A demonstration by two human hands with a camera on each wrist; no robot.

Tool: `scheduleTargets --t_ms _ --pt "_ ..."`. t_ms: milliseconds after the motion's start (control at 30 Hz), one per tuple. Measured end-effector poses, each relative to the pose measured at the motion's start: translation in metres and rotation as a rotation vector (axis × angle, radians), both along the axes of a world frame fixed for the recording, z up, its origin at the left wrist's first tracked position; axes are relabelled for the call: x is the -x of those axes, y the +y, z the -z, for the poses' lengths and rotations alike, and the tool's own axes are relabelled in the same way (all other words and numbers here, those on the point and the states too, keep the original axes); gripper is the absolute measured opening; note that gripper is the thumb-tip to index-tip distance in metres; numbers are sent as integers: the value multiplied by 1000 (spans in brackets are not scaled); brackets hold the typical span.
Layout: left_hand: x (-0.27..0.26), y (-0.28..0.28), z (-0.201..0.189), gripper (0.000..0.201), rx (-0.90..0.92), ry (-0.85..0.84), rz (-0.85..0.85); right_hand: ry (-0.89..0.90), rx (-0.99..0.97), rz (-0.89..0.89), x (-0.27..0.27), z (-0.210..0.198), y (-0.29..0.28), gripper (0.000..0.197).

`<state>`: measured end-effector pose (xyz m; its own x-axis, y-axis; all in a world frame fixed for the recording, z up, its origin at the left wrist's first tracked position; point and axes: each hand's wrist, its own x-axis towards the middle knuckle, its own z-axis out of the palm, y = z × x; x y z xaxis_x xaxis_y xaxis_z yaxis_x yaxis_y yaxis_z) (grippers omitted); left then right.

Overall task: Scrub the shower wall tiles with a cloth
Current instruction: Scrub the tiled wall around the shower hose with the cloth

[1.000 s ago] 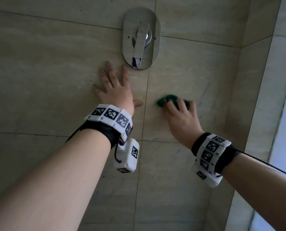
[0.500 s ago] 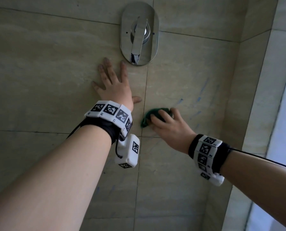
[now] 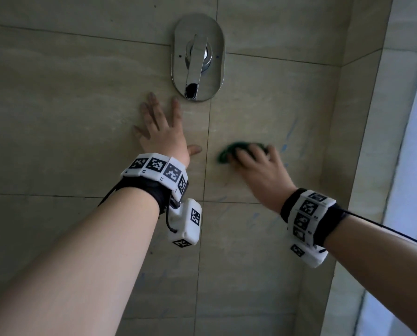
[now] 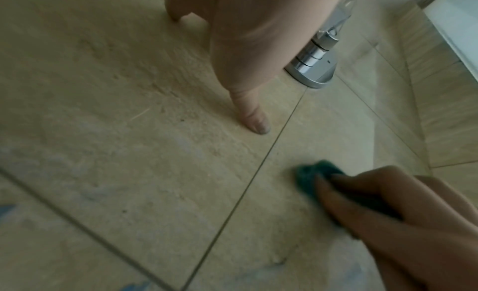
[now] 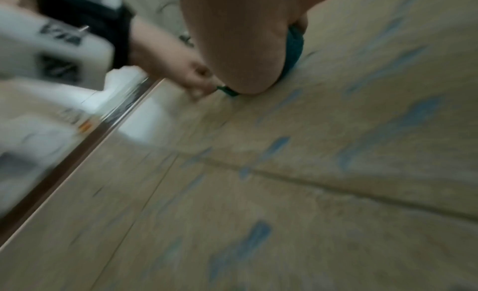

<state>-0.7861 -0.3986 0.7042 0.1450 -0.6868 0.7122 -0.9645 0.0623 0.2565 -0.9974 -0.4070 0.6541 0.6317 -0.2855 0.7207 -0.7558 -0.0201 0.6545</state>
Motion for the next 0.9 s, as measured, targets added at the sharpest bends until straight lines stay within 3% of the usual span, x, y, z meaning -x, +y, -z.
scheduleTargets --t_ms 133,300,367,433,500,567,633,733,767,833,900 --pt "2 3 6 105 20 21 7 -439 -110 130 21 -30 10 58" --pt "18 10 13 72 122 -217 91 -579 -245 163 26 -40 18 60" --pt "28 10 11 62 132 -280 129 -520 -252 112 22 -32 19 55" --pt "37 9 7 55 141 -291 120 -333 -244 64 17 -9 18 51" --pt "47 9 3 51 223 -372 161 -113 -246 50 17 13 18 53" --pt "56 7 -1 53 329 -474 233 -11 -235 67 22 14 20 51" --pt "58 0 -9 66 247 -513 208 -111 -182 109 28 -4 21 48" --pt "52 -10 -19 82 157 -465 157 -476 -223 192 31 -33 21 49" --pt "51 -14 -18 84 139 -447 165 -522 -220 191 31 -34 19 50" --pt "51 -18 -16 85 132 -408 200 -442 -207 159 25 -23 17 50" --pt "51 -19 -13 85 144 -410 199 -249 -210 118 21 -3 14 55"
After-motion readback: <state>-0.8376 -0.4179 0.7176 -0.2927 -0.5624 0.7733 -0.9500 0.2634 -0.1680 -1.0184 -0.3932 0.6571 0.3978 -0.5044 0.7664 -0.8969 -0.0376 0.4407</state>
